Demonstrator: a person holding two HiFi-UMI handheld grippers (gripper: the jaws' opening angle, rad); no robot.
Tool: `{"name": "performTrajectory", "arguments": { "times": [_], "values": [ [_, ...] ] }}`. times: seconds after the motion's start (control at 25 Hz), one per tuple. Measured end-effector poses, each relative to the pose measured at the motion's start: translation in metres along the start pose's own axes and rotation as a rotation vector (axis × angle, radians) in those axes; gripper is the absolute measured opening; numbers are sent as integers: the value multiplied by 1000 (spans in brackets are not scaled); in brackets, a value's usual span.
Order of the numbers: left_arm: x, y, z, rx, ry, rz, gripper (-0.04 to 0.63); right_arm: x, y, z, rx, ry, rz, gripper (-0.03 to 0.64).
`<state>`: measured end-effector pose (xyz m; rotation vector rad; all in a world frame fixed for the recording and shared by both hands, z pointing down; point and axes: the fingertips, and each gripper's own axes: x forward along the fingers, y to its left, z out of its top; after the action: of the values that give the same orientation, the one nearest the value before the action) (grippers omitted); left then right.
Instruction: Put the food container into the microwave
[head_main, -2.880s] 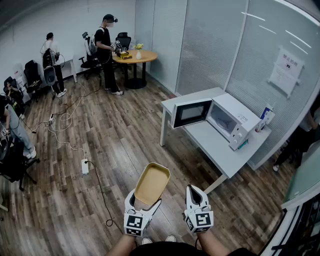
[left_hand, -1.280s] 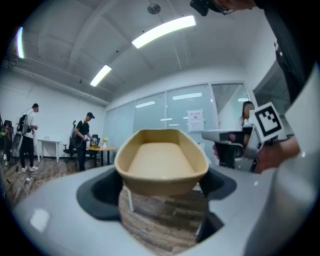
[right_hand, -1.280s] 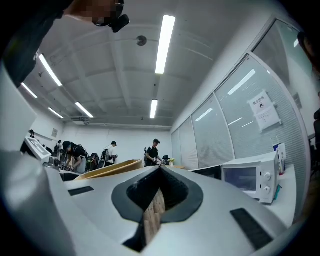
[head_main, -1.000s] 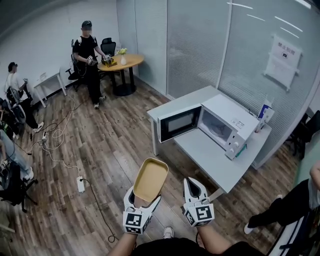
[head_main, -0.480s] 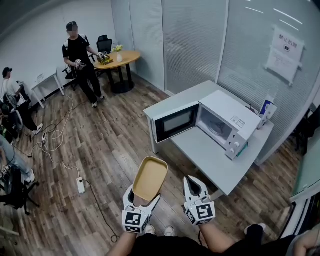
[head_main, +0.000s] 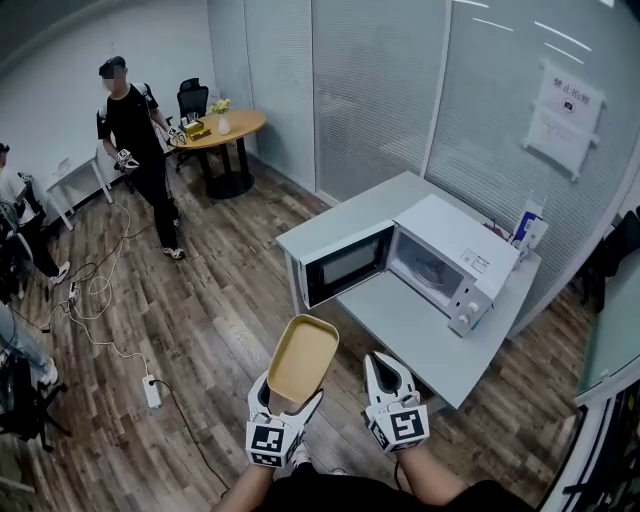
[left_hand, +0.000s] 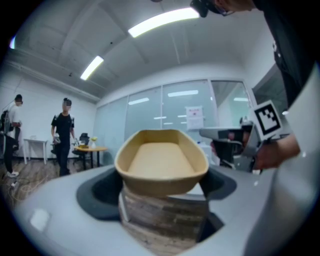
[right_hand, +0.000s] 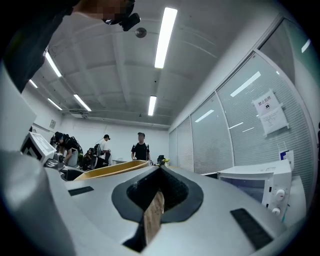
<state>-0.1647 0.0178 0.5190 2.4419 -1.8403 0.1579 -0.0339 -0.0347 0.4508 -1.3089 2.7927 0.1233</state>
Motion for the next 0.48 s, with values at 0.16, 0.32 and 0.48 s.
{"name": "performTrajectory", "arguments": {
  "times": [0.16,0.32,0.48],
  "values": [
    [22,25,9,13,-11,-32,477,31,-3,3,-3,-4,-37,5],
    [42,47,13,22,-17,-64,477,57,-2,0,-10,2,-63,5],
    [57,62,16,18,-22,-100,477,78,-2,-3,-17,6,-95,5]
  ]
}}
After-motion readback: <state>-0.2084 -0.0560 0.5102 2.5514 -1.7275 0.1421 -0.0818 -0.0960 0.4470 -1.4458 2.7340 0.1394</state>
